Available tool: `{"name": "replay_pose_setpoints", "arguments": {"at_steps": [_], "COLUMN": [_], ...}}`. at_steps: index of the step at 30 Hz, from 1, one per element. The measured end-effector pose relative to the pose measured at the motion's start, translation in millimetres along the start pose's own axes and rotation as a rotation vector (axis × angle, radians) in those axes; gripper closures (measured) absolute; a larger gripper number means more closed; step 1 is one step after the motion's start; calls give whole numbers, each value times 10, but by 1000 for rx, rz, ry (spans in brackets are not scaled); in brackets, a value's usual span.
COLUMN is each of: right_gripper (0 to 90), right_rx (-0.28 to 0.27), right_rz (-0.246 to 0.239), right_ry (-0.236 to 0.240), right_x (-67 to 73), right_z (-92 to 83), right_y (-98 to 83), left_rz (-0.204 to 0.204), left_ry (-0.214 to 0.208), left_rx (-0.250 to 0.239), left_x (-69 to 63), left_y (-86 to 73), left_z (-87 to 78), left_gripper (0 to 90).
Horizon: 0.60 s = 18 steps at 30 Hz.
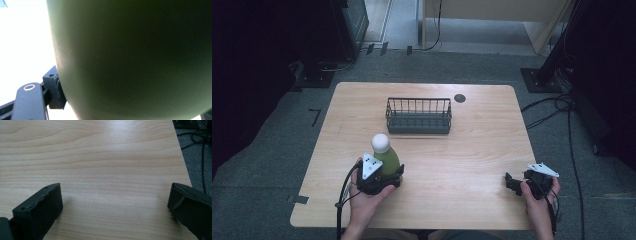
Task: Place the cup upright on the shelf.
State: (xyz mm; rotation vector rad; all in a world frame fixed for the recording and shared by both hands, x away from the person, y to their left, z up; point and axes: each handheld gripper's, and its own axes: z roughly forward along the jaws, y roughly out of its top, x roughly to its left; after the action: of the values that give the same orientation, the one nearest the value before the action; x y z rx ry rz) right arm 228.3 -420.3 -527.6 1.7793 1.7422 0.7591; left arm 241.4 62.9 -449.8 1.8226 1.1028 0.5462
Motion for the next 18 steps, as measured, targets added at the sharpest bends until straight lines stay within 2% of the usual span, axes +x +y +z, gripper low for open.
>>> {"name": "replay_pose_setpoints", "arguments": {"at_steps": [12,18], "right_gripper": [0,0], "right_rx": [0,0], "right_rz": [0,0], "right_ry": [0,0], "right_x": [0,0], "right_z": [0,0], "right_y": [0,0], "left_rz": [4,4], "left_ry": [1,3], "left_rx": [-19,-31], "left_x": [-11,-15], "left_y": [0,8], "left_z": [-25,-113], "left_gripper": [180,175]}}
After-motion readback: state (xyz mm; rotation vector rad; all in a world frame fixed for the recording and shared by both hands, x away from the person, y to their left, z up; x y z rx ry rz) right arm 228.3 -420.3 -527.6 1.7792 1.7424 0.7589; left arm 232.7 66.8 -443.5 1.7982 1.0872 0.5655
